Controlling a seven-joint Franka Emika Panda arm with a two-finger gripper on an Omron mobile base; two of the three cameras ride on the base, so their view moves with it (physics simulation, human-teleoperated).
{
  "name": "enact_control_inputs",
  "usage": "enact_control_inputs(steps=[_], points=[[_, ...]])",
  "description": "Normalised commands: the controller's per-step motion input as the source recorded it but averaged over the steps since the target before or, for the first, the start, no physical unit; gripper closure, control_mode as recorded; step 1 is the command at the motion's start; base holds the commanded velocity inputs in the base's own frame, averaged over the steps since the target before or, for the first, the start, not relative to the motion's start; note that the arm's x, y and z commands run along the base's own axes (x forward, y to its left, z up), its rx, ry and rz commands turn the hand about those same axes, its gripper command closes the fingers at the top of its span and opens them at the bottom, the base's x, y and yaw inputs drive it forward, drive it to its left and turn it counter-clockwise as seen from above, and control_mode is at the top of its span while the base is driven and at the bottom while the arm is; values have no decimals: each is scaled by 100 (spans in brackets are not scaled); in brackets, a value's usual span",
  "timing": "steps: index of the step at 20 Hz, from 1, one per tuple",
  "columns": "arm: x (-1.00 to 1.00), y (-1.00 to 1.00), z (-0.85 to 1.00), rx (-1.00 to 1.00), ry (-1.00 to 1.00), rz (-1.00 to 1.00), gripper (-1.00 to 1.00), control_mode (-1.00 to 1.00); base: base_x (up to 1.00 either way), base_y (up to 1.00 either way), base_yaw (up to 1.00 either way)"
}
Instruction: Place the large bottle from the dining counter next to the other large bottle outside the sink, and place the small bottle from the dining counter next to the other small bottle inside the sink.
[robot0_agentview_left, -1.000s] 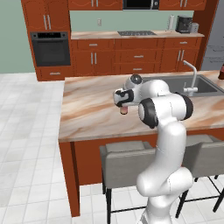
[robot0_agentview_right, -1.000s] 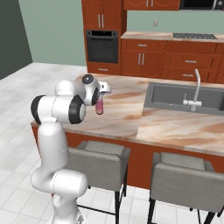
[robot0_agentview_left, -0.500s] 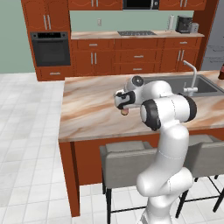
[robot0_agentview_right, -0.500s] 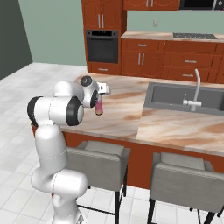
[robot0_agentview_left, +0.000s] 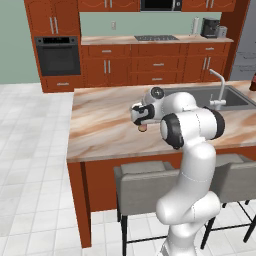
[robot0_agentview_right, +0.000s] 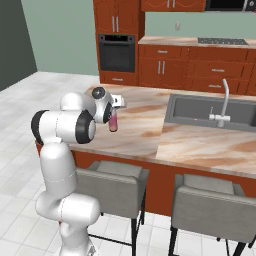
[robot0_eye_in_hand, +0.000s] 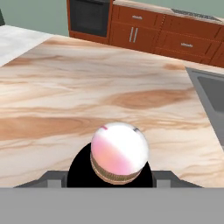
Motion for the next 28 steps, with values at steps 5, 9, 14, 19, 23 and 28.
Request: enact_control_inputs(steps=[5, 9, 14, 19, 23, 28], points=[[0, 0, 0, 0, 0, 0, 100, 100, 0, 4, 0], [0, 0, 0, 0, 0, 0, 100, 100, 0, 3, 0], [0, 0, 0, 0, 0, 0, 100, 100, -12, 2, 0], [0, 0, 0, 0, 0, 0, 100, 100, -9, 23, 0], [0, 0, 0, 0, 0, 0, 100, 100, -16, 42, 0], [0, 0, 0, 0, 0, 0, 100, 100, -30, 43, 0]])
